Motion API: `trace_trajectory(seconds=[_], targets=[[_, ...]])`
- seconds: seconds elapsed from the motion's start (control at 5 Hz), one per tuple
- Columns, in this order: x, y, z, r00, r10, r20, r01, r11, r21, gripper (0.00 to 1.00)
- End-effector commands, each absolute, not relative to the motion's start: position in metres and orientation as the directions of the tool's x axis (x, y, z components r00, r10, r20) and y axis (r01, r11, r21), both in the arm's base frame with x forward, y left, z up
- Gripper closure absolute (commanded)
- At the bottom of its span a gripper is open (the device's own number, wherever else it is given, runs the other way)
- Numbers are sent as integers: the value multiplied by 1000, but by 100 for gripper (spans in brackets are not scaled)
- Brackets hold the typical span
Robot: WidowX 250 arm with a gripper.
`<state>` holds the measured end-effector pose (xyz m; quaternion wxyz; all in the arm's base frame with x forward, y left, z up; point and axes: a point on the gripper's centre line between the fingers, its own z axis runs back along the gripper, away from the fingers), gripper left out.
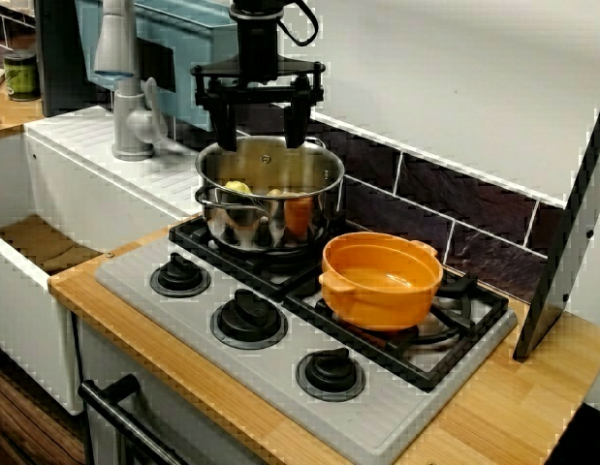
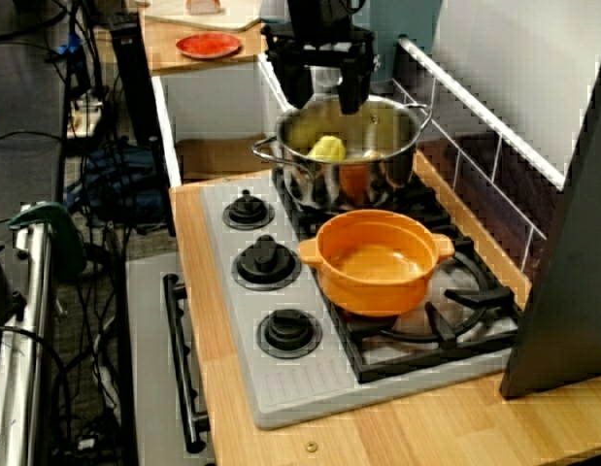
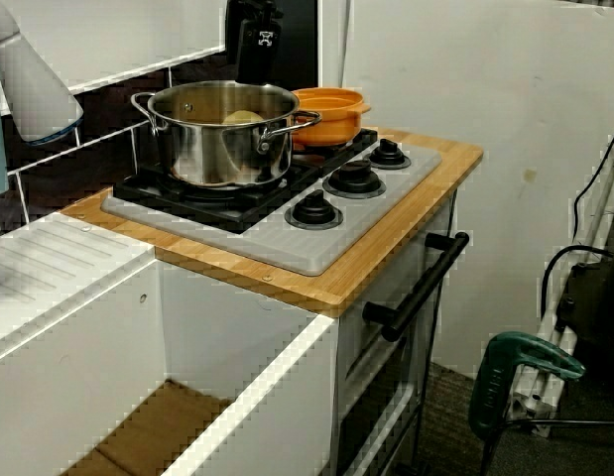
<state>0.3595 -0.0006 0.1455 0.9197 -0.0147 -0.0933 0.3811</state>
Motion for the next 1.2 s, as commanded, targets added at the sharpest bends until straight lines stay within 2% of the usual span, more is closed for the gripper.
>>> trace_trajectory(seconds=[0.0,1.0], targets=[[371,12,156,589,791,167,-781,610,-133,0],[378,-14,124,544,817,188,-822,564,-72,0]])
